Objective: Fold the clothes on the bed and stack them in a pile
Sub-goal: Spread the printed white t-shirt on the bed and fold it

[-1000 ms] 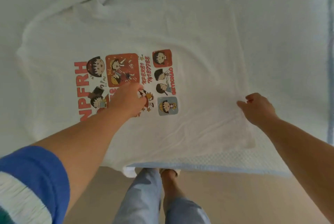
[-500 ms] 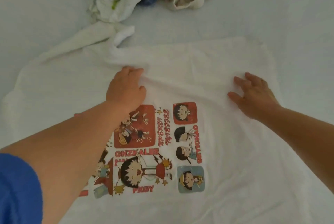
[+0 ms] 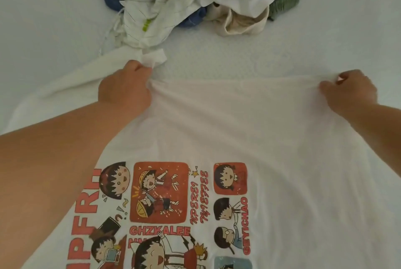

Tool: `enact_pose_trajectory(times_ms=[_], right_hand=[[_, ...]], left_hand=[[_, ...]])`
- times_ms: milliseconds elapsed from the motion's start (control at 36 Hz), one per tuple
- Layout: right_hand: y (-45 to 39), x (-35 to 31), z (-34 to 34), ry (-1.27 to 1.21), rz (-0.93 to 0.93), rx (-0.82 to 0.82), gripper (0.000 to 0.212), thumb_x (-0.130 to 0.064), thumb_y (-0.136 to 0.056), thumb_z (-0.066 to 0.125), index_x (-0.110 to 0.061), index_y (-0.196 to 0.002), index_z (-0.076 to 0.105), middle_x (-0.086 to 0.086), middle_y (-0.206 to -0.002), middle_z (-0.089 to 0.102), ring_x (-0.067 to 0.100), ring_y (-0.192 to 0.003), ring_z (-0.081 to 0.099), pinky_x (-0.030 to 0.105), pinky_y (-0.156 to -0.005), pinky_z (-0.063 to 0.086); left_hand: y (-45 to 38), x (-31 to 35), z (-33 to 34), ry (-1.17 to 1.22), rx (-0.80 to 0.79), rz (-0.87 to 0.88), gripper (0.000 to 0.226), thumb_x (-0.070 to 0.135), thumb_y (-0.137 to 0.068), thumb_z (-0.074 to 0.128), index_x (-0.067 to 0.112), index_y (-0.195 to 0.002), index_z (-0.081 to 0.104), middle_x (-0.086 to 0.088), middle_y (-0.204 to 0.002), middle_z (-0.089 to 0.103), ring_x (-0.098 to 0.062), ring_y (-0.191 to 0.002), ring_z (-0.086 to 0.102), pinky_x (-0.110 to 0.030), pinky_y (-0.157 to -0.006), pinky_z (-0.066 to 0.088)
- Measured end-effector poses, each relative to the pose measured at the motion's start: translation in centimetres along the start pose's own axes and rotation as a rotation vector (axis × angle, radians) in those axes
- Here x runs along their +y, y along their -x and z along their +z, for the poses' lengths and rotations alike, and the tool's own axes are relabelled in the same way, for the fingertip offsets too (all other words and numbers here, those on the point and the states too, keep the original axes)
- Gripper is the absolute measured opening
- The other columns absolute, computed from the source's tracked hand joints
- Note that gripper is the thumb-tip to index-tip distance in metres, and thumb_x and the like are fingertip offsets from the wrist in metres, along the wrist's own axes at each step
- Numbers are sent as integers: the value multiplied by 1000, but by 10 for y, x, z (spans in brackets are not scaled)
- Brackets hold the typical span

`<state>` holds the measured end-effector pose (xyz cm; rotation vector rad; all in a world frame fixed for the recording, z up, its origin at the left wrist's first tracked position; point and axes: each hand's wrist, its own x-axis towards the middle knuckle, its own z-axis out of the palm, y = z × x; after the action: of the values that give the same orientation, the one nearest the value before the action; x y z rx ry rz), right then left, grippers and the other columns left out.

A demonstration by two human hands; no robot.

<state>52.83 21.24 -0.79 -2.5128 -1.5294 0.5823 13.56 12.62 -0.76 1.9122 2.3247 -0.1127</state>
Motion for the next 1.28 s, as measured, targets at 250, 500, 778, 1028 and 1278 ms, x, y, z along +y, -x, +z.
enact_pose_trajectory(times_ms=[250,500,778,1028,1278], right_hand=[[-24,-5,-15,-193,217,-118,46,-32,-77,74,-3,-110,62,11,-89,56,27,-82,54,32,-72,41],[-32,9,-25,-137,24,-103,48,-41,-75,75,-23,-116,58,-1,-103,54,22,-85,55,31,-71,43],[-50,27,-50,-574,-23,-416,35,-25,-55,80,-30,-90,73,-6,-88,70,3,-72,67,18,-67,55],[-71,14,-25,-626,14,-305,28,-25,-74,77,-21,-101,69,-5,-95,67,9,-82,65,23,-71,50],[-74,-2,-7,-498,-25,-163,43,-40,-76,75,-24,-114,61,-4,-96,60,12,-76,55,26,-74,48]], left_hand=[[-20,-4,-13,-87,-117,-10,21,33,-87,55,23,-102,68,-6,-110,49,-31,-97,56,-37,-72,41],[-22,8,-9,-85,-171,24,21,42,-86,49,30,-76,62,1,-87,60,-26,-86,56,-31,-69,35],[-27,-9,-22,214,-127,-66,15,38,-81,66,27,-75,58,0,-84,60,-25,-82,52,-33,-71,39],[-32,-4,-6,203,50,-162,19,28,-85,64,10,-92,65,-16,-102,60,-38,-96,55,-40,-76,40],[-35,6,5,160,108,-205,26,22,-84,57,11,-107,64,-18,-111,59,-40,-99,54,-43,-79,43]])
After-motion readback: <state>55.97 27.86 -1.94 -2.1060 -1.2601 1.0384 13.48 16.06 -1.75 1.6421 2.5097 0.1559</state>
